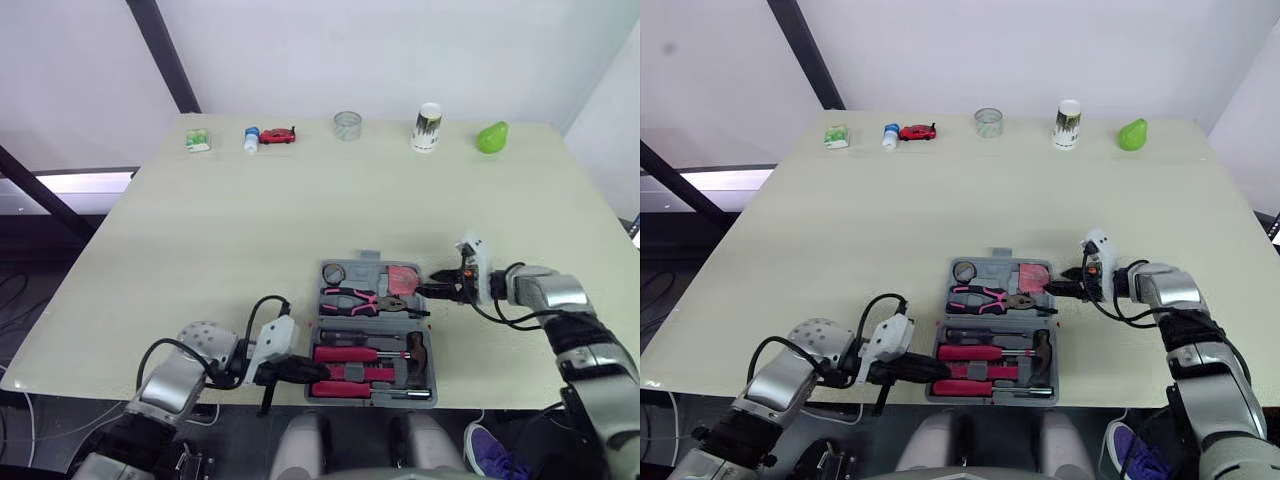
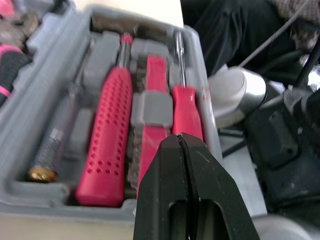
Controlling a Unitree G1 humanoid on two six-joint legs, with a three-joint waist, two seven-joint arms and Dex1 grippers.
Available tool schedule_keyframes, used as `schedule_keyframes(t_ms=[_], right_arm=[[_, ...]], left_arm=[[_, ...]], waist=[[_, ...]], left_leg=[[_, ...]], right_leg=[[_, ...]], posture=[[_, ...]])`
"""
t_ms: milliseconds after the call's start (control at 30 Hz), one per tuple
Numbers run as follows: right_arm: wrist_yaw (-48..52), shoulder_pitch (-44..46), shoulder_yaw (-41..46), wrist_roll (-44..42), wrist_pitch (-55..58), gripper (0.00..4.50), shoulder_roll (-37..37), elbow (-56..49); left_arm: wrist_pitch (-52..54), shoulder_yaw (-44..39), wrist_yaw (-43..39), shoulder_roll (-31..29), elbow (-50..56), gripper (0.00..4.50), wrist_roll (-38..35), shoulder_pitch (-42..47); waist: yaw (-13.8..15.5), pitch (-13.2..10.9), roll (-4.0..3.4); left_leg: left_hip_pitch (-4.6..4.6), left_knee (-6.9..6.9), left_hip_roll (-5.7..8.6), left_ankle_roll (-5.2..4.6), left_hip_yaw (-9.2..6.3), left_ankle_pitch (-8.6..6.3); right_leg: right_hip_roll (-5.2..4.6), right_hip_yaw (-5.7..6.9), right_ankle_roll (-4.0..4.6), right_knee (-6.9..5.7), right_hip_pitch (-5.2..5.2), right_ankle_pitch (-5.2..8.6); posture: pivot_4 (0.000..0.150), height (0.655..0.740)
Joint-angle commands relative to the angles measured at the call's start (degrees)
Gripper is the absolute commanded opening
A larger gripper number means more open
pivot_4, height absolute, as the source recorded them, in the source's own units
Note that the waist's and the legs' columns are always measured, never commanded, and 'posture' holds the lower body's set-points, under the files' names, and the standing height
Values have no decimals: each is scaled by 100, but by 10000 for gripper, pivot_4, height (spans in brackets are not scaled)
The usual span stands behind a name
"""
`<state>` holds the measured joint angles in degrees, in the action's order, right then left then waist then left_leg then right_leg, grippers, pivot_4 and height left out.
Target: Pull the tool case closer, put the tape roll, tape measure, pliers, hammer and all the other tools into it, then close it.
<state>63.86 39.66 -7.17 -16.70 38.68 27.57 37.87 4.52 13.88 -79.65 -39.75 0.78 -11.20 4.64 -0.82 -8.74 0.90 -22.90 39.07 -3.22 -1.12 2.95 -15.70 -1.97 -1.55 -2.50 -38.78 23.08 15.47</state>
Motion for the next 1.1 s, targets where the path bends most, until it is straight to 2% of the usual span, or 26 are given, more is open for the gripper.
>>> schedule_keyframes(t_ms=[33,367,633,867,1100], right_arm=[[241,349,41,-34,138,43958,-290,625],[707,891,645,-305,233,43958,-802,1621],[1356,890,924,-496,120,43958,-904,1412],[1815,457,978,-995,656,43958,-786,114],[1959,-776,680,-1819,1742,43958,-271,-2600]], left_arm=[[-285,166,131,-75,-137,0,305,31],[-214,222,324,-56,-303,0,287,25],[-151,148,370,-74,-253,0,186,-30],[271,-189,562,-221,260,0,-219,-453],[810,-966,555,-650,903,0,-1022,-989]], waist=[[-27,1,0],[-119,1,-2],[-149,-1,-6],[-151,-3,-8],[-137,-4,-8]], left_leg=[[3,0,-2,0,2,0],[8,-5,-5,0,1,0],[7,-6,-5,0,1,0],[3,-15,-7,0,0,0],[-10,-48,-7,0,-1,0]], right_leg=[[1,-2,0,-1,0,0],[3,-3,1,-5,0,0],[1,-4,0,-5,0,-1],[0,-5,0,-4,5,-1],[-6,-2,10,-1,32,6]], posture=[[1500,7400],[1500,7400],[1500,7400],[1500,7400],[1500,7400]])
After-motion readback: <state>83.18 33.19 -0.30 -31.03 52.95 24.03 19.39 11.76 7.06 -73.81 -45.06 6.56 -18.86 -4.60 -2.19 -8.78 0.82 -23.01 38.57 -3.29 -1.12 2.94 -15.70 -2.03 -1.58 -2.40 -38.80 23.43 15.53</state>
